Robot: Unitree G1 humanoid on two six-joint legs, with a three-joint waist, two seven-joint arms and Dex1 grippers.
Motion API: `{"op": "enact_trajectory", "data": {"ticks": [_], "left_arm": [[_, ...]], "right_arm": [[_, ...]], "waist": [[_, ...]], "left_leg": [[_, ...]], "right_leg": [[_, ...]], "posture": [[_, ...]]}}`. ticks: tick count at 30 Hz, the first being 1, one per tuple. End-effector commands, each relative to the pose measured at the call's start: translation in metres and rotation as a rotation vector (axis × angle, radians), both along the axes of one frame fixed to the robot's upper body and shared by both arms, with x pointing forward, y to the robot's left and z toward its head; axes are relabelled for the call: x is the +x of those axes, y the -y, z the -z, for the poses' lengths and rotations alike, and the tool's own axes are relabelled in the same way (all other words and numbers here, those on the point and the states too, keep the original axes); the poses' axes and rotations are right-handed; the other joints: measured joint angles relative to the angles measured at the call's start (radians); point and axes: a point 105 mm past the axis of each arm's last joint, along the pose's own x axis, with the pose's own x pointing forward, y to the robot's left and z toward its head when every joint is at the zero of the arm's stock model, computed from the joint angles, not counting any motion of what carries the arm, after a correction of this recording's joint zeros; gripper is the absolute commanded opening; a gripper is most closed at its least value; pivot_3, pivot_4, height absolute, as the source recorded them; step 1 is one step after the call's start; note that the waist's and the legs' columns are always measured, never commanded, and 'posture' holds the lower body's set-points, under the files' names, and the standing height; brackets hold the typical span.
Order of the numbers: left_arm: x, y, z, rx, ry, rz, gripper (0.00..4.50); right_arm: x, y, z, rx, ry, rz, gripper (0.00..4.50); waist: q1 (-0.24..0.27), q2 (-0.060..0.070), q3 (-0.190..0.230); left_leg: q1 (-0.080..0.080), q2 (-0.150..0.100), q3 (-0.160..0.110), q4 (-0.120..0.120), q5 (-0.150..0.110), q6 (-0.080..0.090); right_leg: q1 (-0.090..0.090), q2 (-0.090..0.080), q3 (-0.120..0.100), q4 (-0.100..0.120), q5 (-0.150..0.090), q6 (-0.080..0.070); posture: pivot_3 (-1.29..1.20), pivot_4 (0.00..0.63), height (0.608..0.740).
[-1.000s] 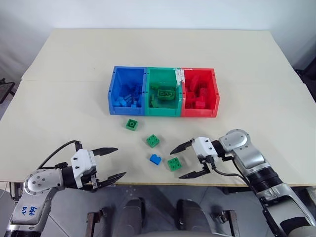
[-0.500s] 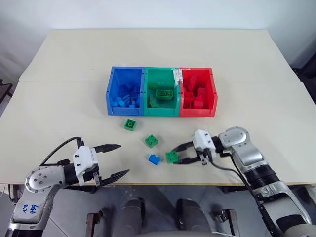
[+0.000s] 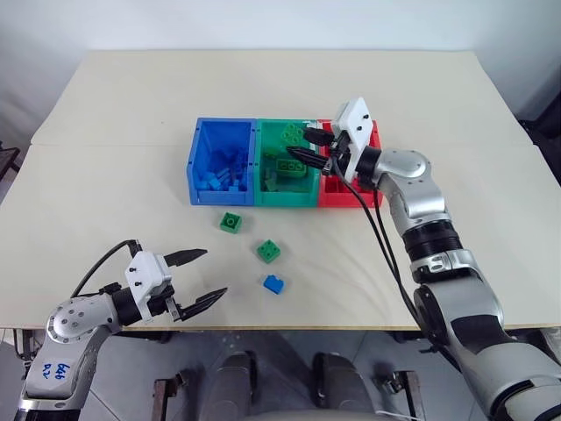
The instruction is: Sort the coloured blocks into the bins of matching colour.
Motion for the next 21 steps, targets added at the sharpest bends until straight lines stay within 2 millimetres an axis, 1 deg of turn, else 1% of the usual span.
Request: {"op": "enact_trajectory", "data": {"ticks": [1, 4, 6, 7, 11, 13, 15, 17, 19, 21], "left_arm": [[0.0, 0.001, -0.018, -0.034, 0.07, -0.015, 4.5], [0.003, -0.001, -0.027, -0.072, 0.106, -0.05, 4.5], [0.002, -0.002, -0.029, -0.075, 0.111, -0.053, 4.5], [0.002, -0.002, -0.029, -0.073, 0.111, -0.052, 4.5], [-0.002, -0.002, -0.024, -0.042, 0.087, -0.007, 4.5], [-0.002, -0.003, -0.022, -0.019, 0.076, 0.02, 4.5], [0.0, -0.007, -0.02, 0.012, 0.064, 0.051, 4.5], [0.001, -0.015, -0.017, 0.056, 0.057, 0.068, 4.5], [0.004, -0.029, -0.013, 0.12, 0.069, 0.057, 4.5], [0.004, -0.046, -0.005, 0.171, 0.038, 0.065, 4.5]], "right_arm": [[0.0, -0.003, -0.014, 0.017, 0.055, -0.013, 2.77], [-0.002, -0.002, -0.014, 0.021, 0.051, -0.034, 3.82], [-0.008, 0.003, -0.014, 0.016, 0.052, -0.062, 4.46], [-0.012, 0.006, -0.014, 0.018, 0.052, -0.087, 4.46], [-0.052, 0.03, -0.007, 0.006, 0.063, -0.269, 4.46], [-0.074, 0.048, 0.002, -0.015, 0.066, -0.328, 4.46], [-0.097, 0.072, 0.014, -0.045, 0.059, -0.374, 4.46], [-0.117, 0.091, 0.021, -0.058, 0.045, -0.391, 4.46], [-0.133, 0.102, 0.025, -0.069, 0.002, -0.406, 4.46], [-0.15, 0.12, 0.036, -0.112, -0.044, -0.381, 4.46]], "waist": [[-0.005, 0.0, 0.0], [-0.016, 0.0, 0.0], [-0.017, 0.0, 0.0], [-0.018, 0.0, 0.0], [-0.011, 0.0, 0.0], [-0.006, 0.0, 0.0], [0.005, 0.0, 0.0], [0.009, 0.0, 0.0], [0.009, 0.0, 0.0], [0.008, 0.0, 0.0]], "left_leg": [[0.0, 0.0, 0.0, 0.0, 0.0, 0.0], [0.0, 0.0, 0.0, 0.0, 0.0, 0.0], [0.0, 0.0, 0.0, 0.0, 0.0, 0.0], [0.0, 0.0, 0.0, 0.0, 0.0, 0.0], [0.0, 0.0, 0.0, -0.001, -0.001, 0.0], [-0.001, 0.0, 0.0, 0.0, -0.002, 0.001], [-0.001, 0.0, 0.001, 0.001, -0.002, 0.002], [0.0, 0.0, 0.002, 0.001, -0.002, 0.002], [0.0, 0.0, 0.003, 0.001, -0.002, 0.002], [0.002, 0.001, 0.004, 0.001, -0.002, 0.002]], "right_leg": [[0.0, 0.0, 0.0, 0.0, 0.0, 0.0], [0.0, 0.0, 0.0, 0.0, 0.0, 0.0], [0.0, 0.0, 0.0, 0.0, 0.0, 0.0], [0.0, 0.0, 0.0, 0.0, 0.0, 0.0], [0.0, 0.0, 0.0, -0.001, 0.0, 0.0], [0.001, 0.0, -0.001, -0.002, 0.0, 0.0], [0.001, 0.0, 0.0, -0.002, 0.0, 0.001], [0.001, 0.0, -0.001, -0.003, 0.0, 0.001], [0.001, 0.0, 0.0, -0.004, 0.0, 0.001], [0.001, 0.0, 0.0, -0.006, 0.0, 0.001]], "posture": [[0.0, 0.15, 0.74], [0.0, 0.15, 0.74], [0.0, 0.15, 0.74], [0.0, 0.15, 0.74], [0.0, 0.15, 0.74], [0.0, 0.15, 0.74], [0.0, 0.15, 0.74], [0.0, 0.15, 0.74], [0.0, 0.15, 0.74], [0.0, 0.15, 0.74]]}}
